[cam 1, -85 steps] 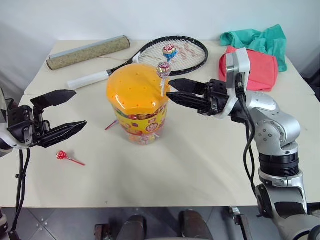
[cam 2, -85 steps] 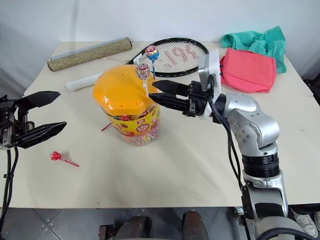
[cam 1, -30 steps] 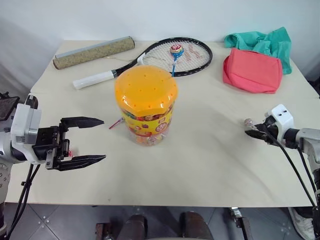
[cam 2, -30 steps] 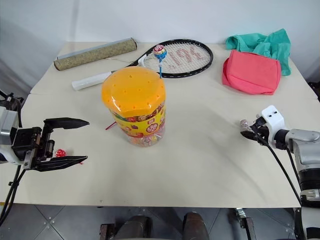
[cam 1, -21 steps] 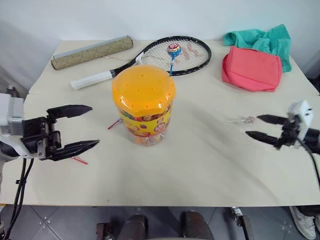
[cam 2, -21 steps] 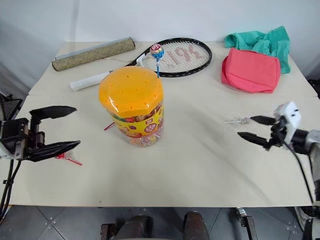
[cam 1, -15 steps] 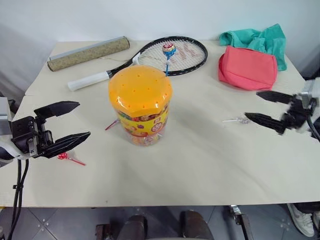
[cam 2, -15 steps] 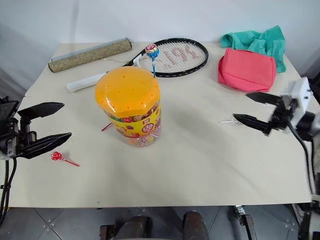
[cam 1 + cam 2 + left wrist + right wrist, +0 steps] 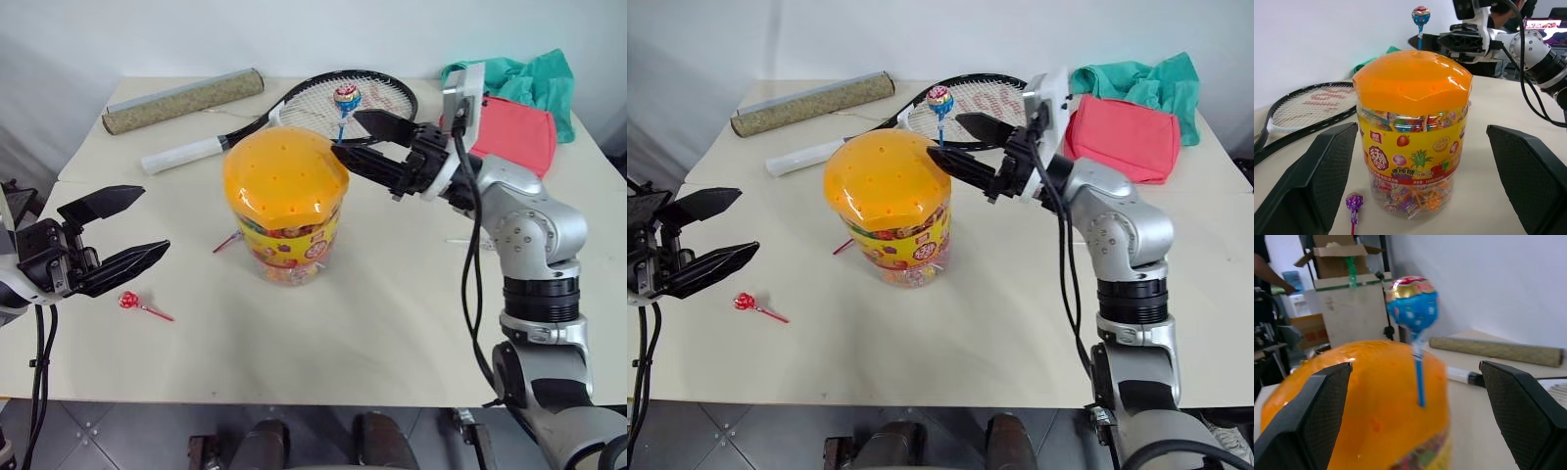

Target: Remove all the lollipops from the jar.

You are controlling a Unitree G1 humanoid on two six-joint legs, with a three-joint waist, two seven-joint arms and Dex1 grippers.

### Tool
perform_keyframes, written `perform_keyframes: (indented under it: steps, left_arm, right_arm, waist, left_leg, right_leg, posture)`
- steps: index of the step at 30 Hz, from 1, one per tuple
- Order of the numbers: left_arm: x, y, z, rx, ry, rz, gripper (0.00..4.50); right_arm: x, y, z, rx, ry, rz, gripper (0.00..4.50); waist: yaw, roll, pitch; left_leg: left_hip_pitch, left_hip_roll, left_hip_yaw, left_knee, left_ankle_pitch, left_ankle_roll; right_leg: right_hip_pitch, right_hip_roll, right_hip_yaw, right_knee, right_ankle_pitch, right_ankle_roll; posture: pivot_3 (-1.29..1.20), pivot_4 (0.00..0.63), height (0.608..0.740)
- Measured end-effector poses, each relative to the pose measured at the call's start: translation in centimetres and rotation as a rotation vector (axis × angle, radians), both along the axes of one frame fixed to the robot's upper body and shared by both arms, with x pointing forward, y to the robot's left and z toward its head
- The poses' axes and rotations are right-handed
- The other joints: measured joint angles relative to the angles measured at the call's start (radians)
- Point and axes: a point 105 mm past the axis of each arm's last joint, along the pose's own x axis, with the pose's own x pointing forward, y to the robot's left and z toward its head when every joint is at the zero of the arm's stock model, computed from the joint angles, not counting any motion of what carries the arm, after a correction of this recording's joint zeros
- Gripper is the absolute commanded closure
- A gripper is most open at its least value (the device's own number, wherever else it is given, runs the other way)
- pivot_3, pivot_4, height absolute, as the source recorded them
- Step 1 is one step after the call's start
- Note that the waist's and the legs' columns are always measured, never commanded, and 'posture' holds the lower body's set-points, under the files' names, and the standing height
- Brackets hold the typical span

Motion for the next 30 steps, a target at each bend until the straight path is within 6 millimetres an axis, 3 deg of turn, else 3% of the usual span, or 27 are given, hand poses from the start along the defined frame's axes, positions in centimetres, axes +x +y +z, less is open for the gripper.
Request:
perform_keyframes:
  steps: [5, 14, 20, 22, 26, 28, 30]
  left_arm:
    - [-0.1, 0.0, 0.1, -0.003, -0.004, 0.003, 0.0]
    - [-0.4, -0.4, 0.3, 0.006, -0.02, 0.011, 0.0]
    - [-0.3, -0.8, 0.9, 0.006, -0.05, -0.012, 0.0]
    - [-0.1, -1.4, 1.3, 0.009, -0.067, -0.042, 0.0]
    - [0.1, -2.6, 1.5, 0.022, -0.072, -0.114, 0.0]
    - [0.0, -3.3, 1.1, 0.053, -0.056, -0.159, 0.0]
    - [-0.2, -3.6, 0.5, 0.097, -0.034, -0.192, 0.0]
  right_arm:
    - [-0.1, 1.1, 0.7, 0.014, 0.006, 0.037, 1.39]
    - [0.7, 1.4, -0.4, -0.005, 0.044, 0.042, 4.47]
    - [0.8, 1.0, 0.5, -0.01, 0.007, 0.074, 4.47]
    - [0.4, 0.2, 1.9, 0.015, -0.028, 0.106, 4.47]
    - [-0.8, -2.3, 5.4, 0.076, -0.086, 0.133, 4.47]
    - [-0.5, -4.4, 5.8, 0.014, -0.094, 0.056, 4.47]
    - [0.2, -7.5, 4.9, -0.106, -0.054, -0.076, 4.47]
  waist:
    - [-0.013, 0.0, 0.0]
    - [-0.02, 0.0, 0.0]
    - [-0.018, 0.0, 0.0]
    - [-0.016, 0.0, 0.0]
    - [-0.018, 0.0, 0.0]
    - [-0.015, 0.0, 0.0]
    - [-0.01, 0.0, 0.0]
  left_leg:
    - [0.0, 0.0, 0.0, 0.0, 0.0, 0.0]
    - [0.001, 0.0, 0.0, 0.0, 0.0, 0.0]
    - [0.0, 0.0, 0.0, 0.0, 0.0, 0.0]
    - [0.0, 0.0, 0.0, 0.0, 0.0, 0.0]
    - [0.0, -0.001, 0.0, 0.0, 0.0, 0.0]
    - [0.0, -0.002, 0.0, -0.001, 0.0, 0.0]
    - [0.0, -0.004, 0.001, -0.001, 0.0, 0.0]
  right_leg:
    - [0.0, 0.0, 0.0, 0.001, 0.0, 0.0]
    - [0.0, 0.0, 0.0, 0.002, 0.0, 0.0]
    - [0.0, 0.0, 0.0, 0.001, 0.0, 0.0]
    - [0.0, 0.0, 0.0, 0.001, 0.0, 0.0]
    - [0.0, 0.0, 0.0, 0.002, 0.0, 0.0]
    - [0.0, 0.0, 0.0, 0.001, 0.0, 0.0]
    - [0.0, 0.0, 0.0, 0.001, 0.0, 0.0]
  posture:
    - [0.0, 0.15, 0.74]
    - [0.0, 0.15, 0.74]
    - [0.0, 0.15, 0.74]
    - [0.0, 0.15, 0.74]
    - [0.0, 0.15, 0.74]
    - [0.0, 0.15, 0.74]
    - [0.0, 0.15, 0.74]
